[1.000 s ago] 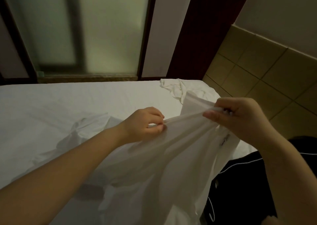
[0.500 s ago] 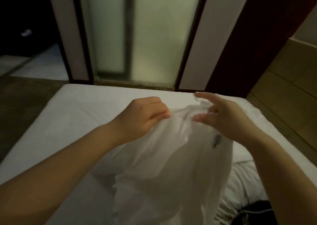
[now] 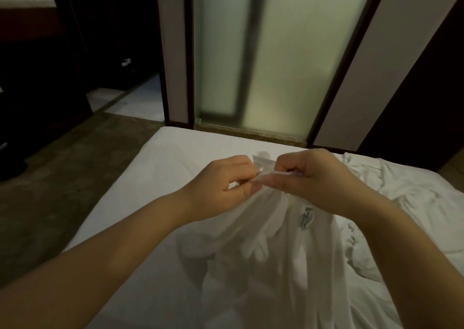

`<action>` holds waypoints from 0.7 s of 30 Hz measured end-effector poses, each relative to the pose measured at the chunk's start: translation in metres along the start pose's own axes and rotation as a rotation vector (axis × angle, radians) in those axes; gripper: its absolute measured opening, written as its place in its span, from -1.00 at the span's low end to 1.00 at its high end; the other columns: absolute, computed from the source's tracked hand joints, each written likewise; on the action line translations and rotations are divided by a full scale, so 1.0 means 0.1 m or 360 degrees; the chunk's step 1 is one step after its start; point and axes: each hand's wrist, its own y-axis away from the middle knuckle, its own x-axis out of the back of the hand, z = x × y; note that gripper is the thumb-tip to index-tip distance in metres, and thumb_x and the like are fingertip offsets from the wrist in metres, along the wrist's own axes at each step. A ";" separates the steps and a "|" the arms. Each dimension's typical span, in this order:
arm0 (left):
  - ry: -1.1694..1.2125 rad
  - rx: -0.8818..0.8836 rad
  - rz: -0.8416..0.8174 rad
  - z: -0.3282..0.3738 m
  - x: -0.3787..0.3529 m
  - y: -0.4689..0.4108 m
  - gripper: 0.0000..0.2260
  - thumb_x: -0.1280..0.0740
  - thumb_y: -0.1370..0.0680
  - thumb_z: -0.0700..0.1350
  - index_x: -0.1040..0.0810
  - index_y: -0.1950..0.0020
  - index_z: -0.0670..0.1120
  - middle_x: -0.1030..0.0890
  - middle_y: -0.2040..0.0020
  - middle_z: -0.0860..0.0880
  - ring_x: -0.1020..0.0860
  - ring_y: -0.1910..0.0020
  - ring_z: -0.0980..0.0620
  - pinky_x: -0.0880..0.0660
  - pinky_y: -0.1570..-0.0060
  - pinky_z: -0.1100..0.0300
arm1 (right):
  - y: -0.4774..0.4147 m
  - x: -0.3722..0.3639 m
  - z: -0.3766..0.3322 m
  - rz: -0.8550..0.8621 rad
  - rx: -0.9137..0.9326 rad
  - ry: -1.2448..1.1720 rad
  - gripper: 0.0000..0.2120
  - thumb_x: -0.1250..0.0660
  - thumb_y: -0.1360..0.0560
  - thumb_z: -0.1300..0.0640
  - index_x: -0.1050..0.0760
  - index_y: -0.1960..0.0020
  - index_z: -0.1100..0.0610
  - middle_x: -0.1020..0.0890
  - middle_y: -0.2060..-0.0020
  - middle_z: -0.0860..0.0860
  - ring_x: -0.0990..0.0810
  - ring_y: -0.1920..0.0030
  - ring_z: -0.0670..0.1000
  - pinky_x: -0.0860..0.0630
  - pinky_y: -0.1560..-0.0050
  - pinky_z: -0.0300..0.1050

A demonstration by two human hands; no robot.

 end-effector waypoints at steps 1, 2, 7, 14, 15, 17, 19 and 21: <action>0.0040 0.0048 -0.0008 -0.04 0.00 0.01 -0.65 -0.16 -0.52 0.08 -0.55 0.14 -0.18 -0.52 0.18 -0.04 -0.46 0.16 0.04 -0.47 0.17 0.19 | -0.01 0.02 -0.01 0.0034 -0.0016 -0.0012 -0.68 -0.35 -0.39 -0.13 -0.42 0.45 0.00 -0.43 0.53 -0.13 -0.39 0.46 -0.16 -0.31 0.41 -0.35; 0.0074 0.0074 -0.0002 -0.07 0.00 0.01 -0.63 -0.18 -0.50 0.10 -0.56 0.13 -0.20 -0.51 0.17 -0.01 -0.46 0.14 0.06 -0.48 0.16 0.23 | -0.02 0.03 -0.02 0.0063 -0.0027 -0.0020 -0.68 -0.33 -0.37 -0.16 -0.44 0.44 0.02 -0.44 0.51 -0.10 -0.39 0.45 -0.13 -0.30 0.41 -0.33; 0.0203 0.0048 0.0034 -0.12 -0.01 -0.14 -0.67 -0.23 -0.46 0.11 -0.59 0.11 -0.13 -0.49 0.13 0.12 -0.46 0.09 0.13 -0.46 0.13 0.28 | 0.04 0.15 -0.06 0.0218 -0.0063 0.0048 -0.61 -0.29 -0.29 -0.22 -0.51 0.37 0.14 -0.51 0.40 0.07 -0.42 0.43 -0.04 -0.33 0.40 -0.28; 0.0458 0.0173 -0.0145 -0.11 -0.24 -0.30 -0.82 -0.24 -0.49 0.05 -0.58 0.11 -0.01 -0.50 0.10 0.11 -0.49 0.08 0.14 -0.50 0.09 0.23 | 0.32 0.51 -0.09 0.0391 -0.0216 0.0183 -0.63 -0.31 -0.27 -0.19 -0.50 0.40 0.13 -0.46 0.50 0.01 -0.42 0.46 -0.03 -0.31 0.45 -0.33; 0.0512 0.0176 -0.0140 -0.11 -0.25 -0.32 -0.83 -0.24 -0.50 0.05 -0.57 0.16 0.02 -0.51 0.12 0.11 -0.50 0.09 0.15 -0.50 0.10 0.24 | 0.37 0.55 -0.10 0.0390 -0.0233 0.0225 -0.63 -0.31 -0.27 -0.19 -0.50 0.39 0.14 -0.48 0.49 0.05 -0.44 0.45 0.01 -0.32 0.44 -0.32; 0.0541 0.0111 -0.0137 -0.09 -0.26 -0.38 -0.85 -0.28 -0.52 0.05 -0.55 0.23 0.09 -0.51 0.15 0.14 -0.50 0.09 0.18 -0.49 0.11 0.32 | 0.48 0.62 -0.11 0.0404 -0.0274 0.0268 -0.67 -0.32 -0.27 -0.17 -0.50 0.41 0.10 -0.49 0.48 0.04 -0.44 0.46 -0.02 -0.33 0.45 -0.34; 0.0454 0.0002 -0.0193 -0.07 -0.31 -0.42 -0.86 -0.31 -0.52 -0.01 -0.56 0.23 0.05 -0.51 0.16 0.16 -0.50 0.09 0.15 -0.48 0.11 0.34 | 0.59 0.67 -0.12 0.0433 -0.0308 0.0284 -0.70 -0.32 -0.27 -0.18 -0.51 0.39 0.06 -0.49 0.52 -0.04 -0.45 0.48 -0.09 -0.32 0.47 -0.39; 0.0354 -0.0065 -0.0265 -0.10 -0.38 -0.43 -0.87 -0.33 -0.51 -0.01 -0.60 0.17 -0.02 -0.49 0.16 0.20 -0.50 0.08 0.15 -0.50 0.13 0.33 | 0.69 0.73 -0.12 0.0497 -0.0328 0.0295 -0.74 -0.35 -0.27 -0.23 -0.54 0.32 -0.03 -0.53 0.48 -0.04 -0.49 0.45 -0.06 -0.36 0.47 -0.37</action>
